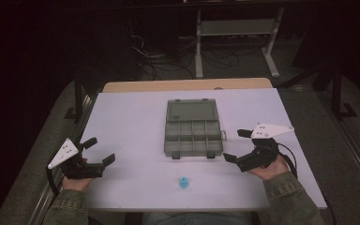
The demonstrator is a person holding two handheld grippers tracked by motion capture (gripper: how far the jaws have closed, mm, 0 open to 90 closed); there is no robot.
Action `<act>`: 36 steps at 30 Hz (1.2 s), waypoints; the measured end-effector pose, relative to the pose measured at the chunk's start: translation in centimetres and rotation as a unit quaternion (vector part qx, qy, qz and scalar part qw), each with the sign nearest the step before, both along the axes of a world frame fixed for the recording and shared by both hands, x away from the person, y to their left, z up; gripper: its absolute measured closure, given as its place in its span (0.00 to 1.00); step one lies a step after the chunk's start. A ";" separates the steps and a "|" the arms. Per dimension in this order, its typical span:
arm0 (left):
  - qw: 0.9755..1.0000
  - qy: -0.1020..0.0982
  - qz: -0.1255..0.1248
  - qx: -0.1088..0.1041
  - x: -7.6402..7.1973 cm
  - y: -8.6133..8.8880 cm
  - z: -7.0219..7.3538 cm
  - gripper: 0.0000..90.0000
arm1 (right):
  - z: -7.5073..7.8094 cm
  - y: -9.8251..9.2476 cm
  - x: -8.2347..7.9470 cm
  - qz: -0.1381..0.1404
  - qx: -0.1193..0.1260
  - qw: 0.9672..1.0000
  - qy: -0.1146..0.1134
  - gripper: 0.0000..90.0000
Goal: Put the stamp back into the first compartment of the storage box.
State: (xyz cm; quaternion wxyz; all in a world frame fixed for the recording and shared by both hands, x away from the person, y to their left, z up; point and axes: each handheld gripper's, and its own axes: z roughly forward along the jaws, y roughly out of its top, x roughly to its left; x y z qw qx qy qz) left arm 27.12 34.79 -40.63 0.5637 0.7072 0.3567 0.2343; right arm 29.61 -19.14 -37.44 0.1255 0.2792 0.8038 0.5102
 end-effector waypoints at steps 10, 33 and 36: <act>1.000 -0.001 0.001 0.000 0.0 -0.1 0.0 0.00 | -0.1 1.7 -0.2 0.022 -0.020 1.000 0.002 0.00; 1.000 -0.003 0.001 0.008 0.0 0.1 0.1 0.00 | -1.2 5.7 -0.5 0.073 -0.044 0.996 0.019 0.00; 1.000 -0.006 -0.002 0.011 0.0 0.1 0.1 0.00 | -1.3 6.2 -0.6 0.079 -0.048 0.996 0.018 0.00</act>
